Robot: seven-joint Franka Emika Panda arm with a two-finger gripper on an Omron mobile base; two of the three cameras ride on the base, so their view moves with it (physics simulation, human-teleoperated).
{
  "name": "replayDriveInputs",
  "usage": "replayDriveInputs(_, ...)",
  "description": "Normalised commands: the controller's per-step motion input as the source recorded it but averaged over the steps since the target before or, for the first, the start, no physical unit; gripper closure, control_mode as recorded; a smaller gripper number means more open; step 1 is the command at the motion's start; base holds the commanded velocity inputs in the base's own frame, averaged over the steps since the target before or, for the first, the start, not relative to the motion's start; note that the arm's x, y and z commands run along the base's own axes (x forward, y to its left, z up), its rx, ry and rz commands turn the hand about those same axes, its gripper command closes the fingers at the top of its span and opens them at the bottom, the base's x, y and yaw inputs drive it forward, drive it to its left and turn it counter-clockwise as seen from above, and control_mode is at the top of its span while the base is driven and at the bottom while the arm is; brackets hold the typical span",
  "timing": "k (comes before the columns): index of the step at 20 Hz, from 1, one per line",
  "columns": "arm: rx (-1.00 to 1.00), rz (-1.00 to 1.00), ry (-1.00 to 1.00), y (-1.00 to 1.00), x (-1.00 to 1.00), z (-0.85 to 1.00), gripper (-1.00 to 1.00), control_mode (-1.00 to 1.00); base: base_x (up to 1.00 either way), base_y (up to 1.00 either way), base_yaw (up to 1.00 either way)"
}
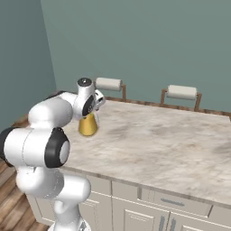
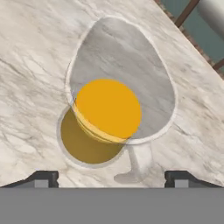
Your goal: Place the pitcher and cup on the dining counter for serving.
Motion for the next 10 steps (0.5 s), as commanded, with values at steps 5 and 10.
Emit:
replayDriveInputs(5, 0.0, -0.04, 0.0, 0.0, -0.66, 0.62, -1.0, -1.0, 0.0, 0.0, 0.0)
replayDriveInputs(10, 0.0, -0.07, 0.0, 0.0, -0.88, 0.75, -1.0, -1.0, 0.0, 0.0, 0.0)
